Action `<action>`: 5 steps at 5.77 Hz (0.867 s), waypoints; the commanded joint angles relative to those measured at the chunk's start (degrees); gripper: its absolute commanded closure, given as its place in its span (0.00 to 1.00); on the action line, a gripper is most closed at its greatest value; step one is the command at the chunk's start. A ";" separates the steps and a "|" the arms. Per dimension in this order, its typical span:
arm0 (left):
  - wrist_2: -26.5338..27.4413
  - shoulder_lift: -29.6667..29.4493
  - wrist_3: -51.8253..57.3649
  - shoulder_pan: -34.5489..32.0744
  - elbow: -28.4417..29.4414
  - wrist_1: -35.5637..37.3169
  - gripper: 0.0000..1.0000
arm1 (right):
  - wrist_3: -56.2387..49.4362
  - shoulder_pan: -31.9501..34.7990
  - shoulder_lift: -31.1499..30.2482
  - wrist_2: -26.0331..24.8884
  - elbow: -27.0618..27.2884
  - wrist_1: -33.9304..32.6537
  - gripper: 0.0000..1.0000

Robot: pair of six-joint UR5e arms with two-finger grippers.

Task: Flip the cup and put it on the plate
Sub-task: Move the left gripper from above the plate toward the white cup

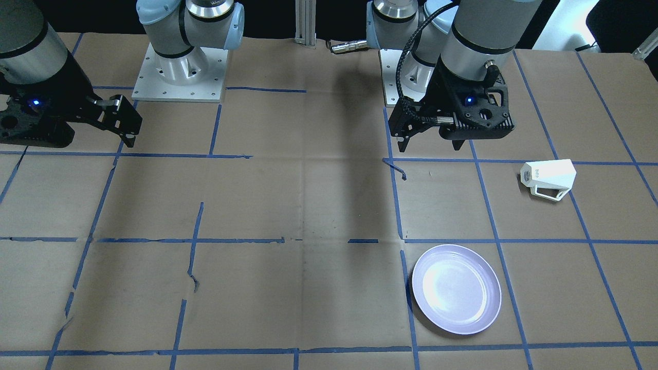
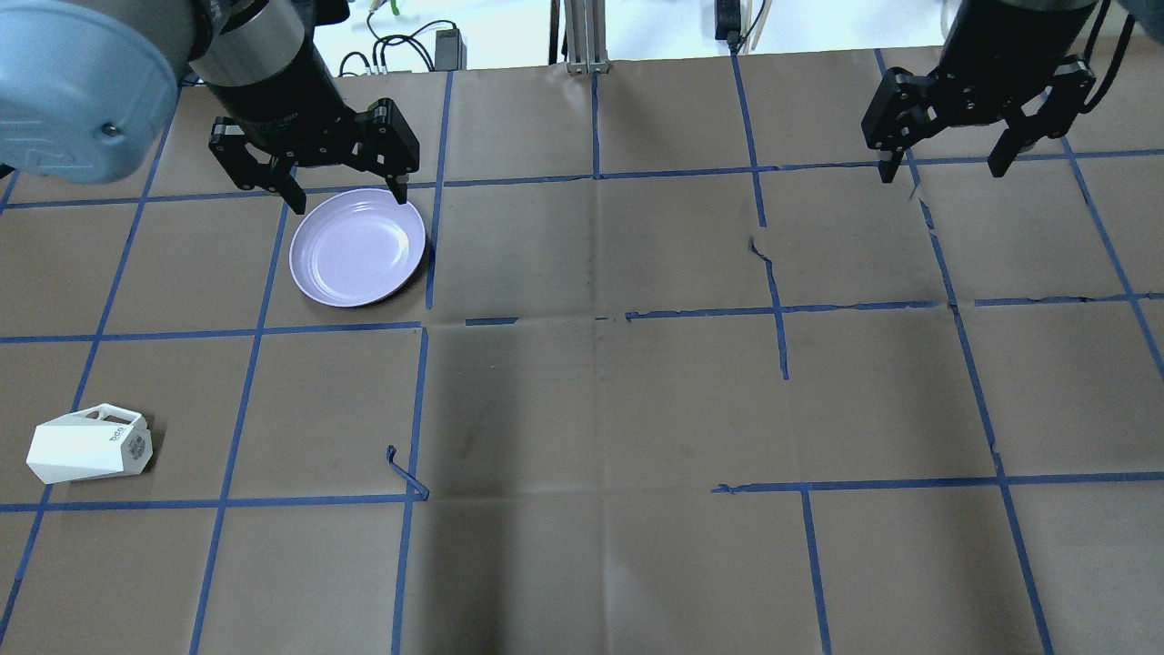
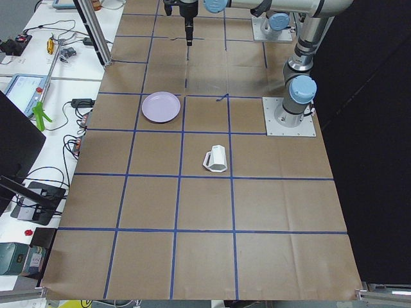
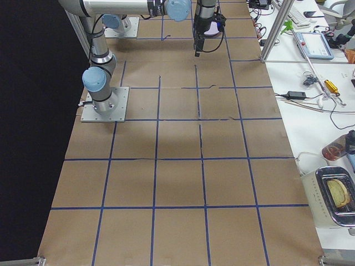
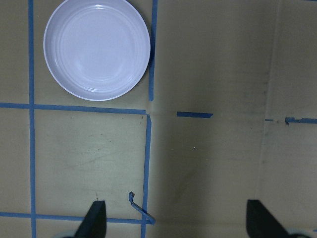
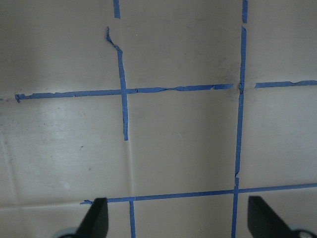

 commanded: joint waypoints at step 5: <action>0.44 2.63 2.19 3.06 0.00 -0.70 0.01 | 0.00 0.00 0.00 0.00 0.00 -0.07 0.00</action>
